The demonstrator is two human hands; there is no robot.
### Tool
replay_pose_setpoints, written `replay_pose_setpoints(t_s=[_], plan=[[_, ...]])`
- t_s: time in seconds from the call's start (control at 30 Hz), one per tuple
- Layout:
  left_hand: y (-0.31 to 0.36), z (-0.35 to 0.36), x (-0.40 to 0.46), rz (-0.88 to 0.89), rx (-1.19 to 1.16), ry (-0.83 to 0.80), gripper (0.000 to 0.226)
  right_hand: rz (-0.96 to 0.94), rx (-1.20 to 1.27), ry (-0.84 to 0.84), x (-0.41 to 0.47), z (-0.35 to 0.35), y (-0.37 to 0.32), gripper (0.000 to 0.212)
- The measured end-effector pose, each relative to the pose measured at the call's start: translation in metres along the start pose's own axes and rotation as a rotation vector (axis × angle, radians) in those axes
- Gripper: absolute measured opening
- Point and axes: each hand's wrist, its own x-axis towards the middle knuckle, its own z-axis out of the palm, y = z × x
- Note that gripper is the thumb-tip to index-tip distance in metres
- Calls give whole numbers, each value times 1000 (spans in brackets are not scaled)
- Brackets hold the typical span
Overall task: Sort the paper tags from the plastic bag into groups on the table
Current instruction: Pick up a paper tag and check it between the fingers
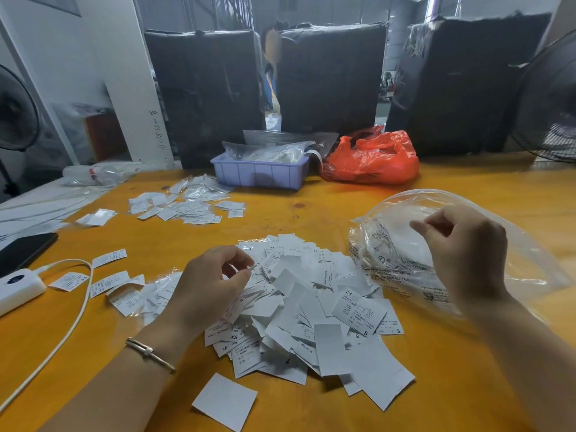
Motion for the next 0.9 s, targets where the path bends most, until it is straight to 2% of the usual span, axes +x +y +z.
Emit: replay_pose_setpoints(t_s=[0.1, 0.17, 0.27, 0.33, 0.47, 0.6, 0.7, 0.8, 0.9], plan=[[0, 0, 0, -4, -1, 3, 15, 53, 202, 43, -2, -2, -8, 16], [2, -1, -1, 5, -19, 6, 14, 115, 436, 1, -6, -4, -19, 9], [9, -2, -2, 46, -90, 6, 10, 305, 858, -211, -19, -3, -45, 5], [15, -3, -4, 74, -176, -37, 9, 437, 1016, -397, -32, 0, -59, 8], [26, -1, -9, 64, -384, -246, 40, 558, 1177, -748, -48, 5, -73, 14], [36, 7, -12, -22, -570, -459, 53, 542, 1325, -967, -53, 7, -80, 20], [36, 8, -12, -41, -636, -519, 51, 556, 1358, -1010, -54, 7, -81, 22], [33, 6, -11, -75, -717, -489, 29, 566, 1309, -989, -54, 8, -81, 23], [31, 4, -12, -60, -718, -463, 11, 549, 1200, -898, -54, 8, -80, 25]])
